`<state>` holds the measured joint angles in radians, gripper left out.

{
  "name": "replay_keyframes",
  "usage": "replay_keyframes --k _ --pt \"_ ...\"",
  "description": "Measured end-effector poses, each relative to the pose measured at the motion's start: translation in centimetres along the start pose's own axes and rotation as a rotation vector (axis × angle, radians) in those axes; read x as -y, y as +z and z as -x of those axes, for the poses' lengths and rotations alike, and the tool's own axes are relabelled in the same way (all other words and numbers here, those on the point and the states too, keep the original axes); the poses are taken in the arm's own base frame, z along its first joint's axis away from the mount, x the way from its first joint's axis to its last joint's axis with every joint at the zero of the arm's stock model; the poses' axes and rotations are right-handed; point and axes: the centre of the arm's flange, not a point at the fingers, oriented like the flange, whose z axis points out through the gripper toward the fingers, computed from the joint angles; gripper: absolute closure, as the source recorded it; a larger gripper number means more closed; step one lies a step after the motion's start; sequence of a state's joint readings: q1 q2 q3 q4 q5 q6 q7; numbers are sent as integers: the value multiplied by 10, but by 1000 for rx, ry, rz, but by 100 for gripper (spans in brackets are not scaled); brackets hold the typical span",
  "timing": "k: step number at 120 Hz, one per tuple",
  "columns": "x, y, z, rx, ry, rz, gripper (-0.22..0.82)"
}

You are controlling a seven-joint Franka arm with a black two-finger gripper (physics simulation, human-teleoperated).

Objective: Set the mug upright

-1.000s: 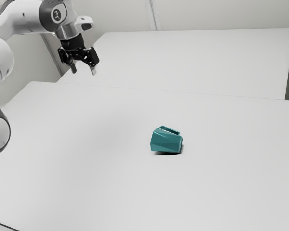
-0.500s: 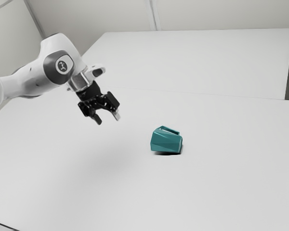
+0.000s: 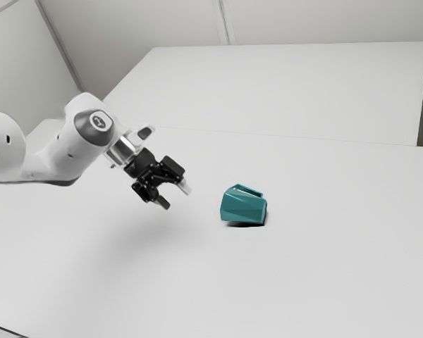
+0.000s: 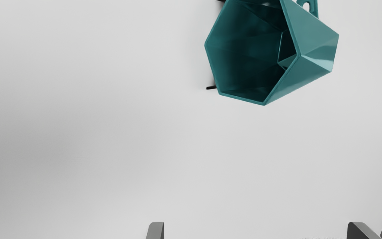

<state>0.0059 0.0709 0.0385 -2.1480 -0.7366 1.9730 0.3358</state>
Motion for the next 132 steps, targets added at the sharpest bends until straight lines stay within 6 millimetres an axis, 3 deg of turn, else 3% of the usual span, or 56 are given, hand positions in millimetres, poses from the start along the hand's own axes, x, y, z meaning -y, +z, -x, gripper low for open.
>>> replay_keyframes --k 25,90,132 --pt "-14 35 -4 26 79 39 0" --pt "-27 61 -30 -20 229 48 0" --pt "-20 73 -38 -55 229 132 0"
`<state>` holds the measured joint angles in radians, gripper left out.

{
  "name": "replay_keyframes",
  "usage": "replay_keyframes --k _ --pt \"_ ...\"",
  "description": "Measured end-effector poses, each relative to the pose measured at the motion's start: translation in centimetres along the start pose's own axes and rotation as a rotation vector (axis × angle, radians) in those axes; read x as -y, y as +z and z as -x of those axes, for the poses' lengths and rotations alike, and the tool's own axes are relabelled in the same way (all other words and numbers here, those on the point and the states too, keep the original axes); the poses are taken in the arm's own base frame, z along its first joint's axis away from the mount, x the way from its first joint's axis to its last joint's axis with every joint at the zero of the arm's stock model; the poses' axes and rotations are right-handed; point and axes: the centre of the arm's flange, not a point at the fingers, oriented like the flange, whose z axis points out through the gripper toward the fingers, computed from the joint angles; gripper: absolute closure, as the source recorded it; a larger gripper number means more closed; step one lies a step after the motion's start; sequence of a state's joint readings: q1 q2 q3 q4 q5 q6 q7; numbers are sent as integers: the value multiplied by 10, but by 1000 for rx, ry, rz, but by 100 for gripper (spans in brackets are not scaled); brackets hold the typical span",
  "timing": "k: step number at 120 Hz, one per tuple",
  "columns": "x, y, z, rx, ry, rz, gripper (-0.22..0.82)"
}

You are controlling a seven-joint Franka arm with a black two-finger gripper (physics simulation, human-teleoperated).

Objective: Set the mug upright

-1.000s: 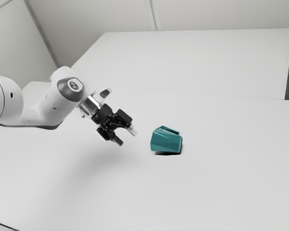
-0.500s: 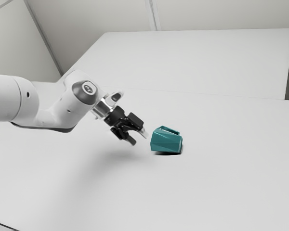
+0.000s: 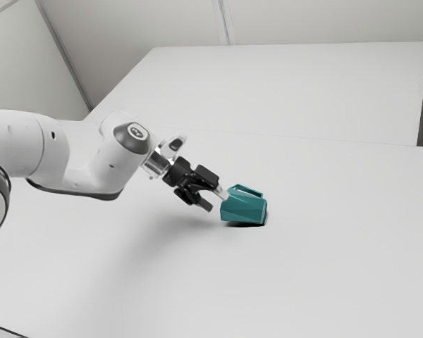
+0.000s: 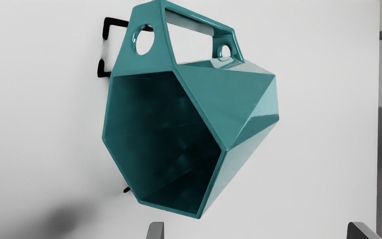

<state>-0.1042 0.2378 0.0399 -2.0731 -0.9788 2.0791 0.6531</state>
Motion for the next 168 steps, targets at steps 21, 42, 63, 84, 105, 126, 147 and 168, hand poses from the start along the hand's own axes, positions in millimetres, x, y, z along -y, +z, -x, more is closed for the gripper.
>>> replay_keyframes --k 21,42,63,84,105,126,147,168 --pt "-1 4 -8 -10 28 13 0" --pt "0 12 -10 -9 45 23 0" --pt "1 21 -10 -8 49 40 0" --pt "3 26 -11 -27 51 54 0" --pt "6 28 -12 -45 48 71 0" --pt "11 33 -11 -55 41 87 1" --pt "12 34 -12 -71 43 108 8" --pt "13 35 -11 -85 44 131 16"
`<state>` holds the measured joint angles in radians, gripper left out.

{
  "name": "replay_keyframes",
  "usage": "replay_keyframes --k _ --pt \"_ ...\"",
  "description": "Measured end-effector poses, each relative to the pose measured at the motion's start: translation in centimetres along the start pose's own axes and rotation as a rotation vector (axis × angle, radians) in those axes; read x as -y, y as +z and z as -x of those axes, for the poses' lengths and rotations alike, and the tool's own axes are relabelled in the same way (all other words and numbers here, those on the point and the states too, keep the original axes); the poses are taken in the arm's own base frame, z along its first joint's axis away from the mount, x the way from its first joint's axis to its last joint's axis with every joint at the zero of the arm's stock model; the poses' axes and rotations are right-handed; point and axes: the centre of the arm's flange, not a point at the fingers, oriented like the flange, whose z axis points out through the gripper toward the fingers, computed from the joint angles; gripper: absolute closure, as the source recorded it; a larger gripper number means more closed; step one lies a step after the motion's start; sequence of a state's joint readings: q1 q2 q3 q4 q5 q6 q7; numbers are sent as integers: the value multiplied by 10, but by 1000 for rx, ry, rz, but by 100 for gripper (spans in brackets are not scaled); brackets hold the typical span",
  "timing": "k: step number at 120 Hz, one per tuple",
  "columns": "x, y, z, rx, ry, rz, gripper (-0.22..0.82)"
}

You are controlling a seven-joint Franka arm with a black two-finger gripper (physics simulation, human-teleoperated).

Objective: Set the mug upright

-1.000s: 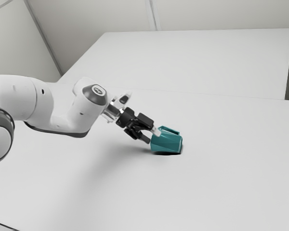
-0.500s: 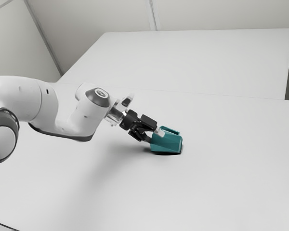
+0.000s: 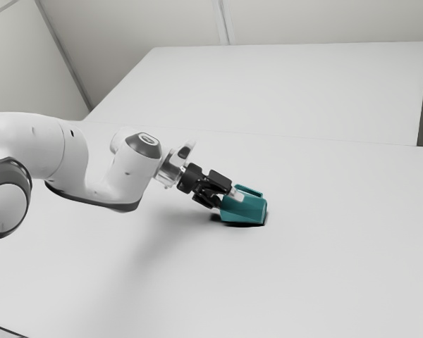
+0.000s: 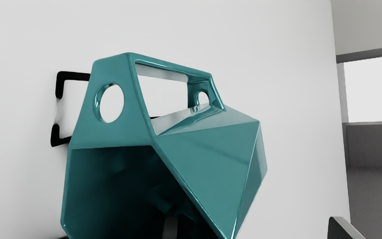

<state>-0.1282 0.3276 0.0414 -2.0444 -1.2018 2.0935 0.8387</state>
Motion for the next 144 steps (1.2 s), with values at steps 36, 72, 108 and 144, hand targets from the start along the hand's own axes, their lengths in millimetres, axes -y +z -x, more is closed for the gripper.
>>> replay_keyframes --k 36,72,108,144 --pt "7 4 3 -7 0 19 26" --pt "15 2 5 -14 4 21 36" --pt "13 3 4 -32 14 38 46" --pt "13 4 4 -48 24 50 61"
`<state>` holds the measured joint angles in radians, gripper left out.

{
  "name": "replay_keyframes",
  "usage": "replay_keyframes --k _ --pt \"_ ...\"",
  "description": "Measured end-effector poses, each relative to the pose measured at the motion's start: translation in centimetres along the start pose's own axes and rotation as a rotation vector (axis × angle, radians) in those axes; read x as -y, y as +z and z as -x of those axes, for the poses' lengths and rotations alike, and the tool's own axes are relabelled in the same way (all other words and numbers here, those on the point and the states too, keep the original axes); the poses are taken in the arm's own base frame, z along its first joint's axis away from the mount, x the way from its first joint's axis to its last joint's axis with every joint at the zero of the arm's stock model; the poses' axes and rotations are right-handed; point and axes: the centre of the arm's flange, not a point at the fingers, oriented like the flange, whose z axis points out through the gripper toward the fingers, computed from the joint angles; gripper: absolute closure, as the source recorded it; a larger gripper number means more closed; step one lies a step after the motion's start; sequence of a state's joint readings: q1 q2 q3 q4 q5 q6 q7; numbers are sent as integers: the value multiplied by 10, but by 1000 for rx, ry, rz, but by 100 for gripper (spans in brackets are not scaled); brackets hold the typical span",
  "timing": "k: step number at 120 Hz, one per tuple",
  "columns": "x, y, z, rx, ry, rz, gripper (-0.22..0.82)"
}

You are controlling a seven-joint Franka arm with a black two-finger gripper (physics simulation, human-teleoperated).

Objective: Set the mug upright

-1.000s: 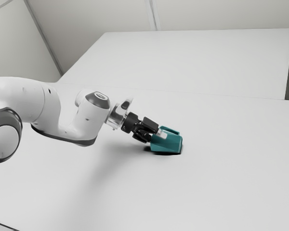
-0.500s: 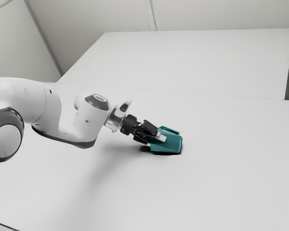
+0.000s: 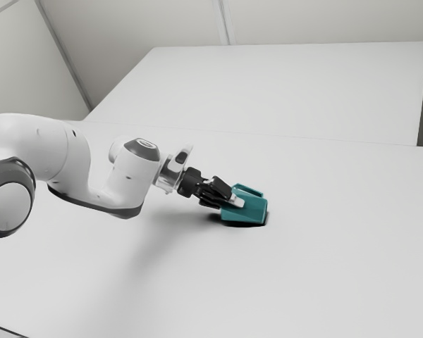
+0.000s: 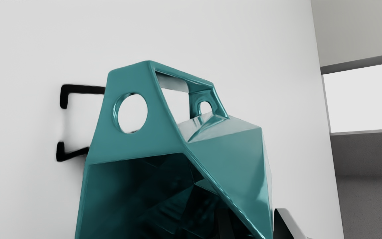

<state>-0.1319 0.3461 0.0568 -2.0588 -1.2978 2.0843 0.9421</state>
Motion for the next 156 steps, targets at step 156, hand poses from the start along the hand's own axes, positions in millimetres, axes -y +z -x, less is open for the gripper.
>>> replay_keyframes --k 156 --pt "-147 -124 -3 209 482 -483 78"
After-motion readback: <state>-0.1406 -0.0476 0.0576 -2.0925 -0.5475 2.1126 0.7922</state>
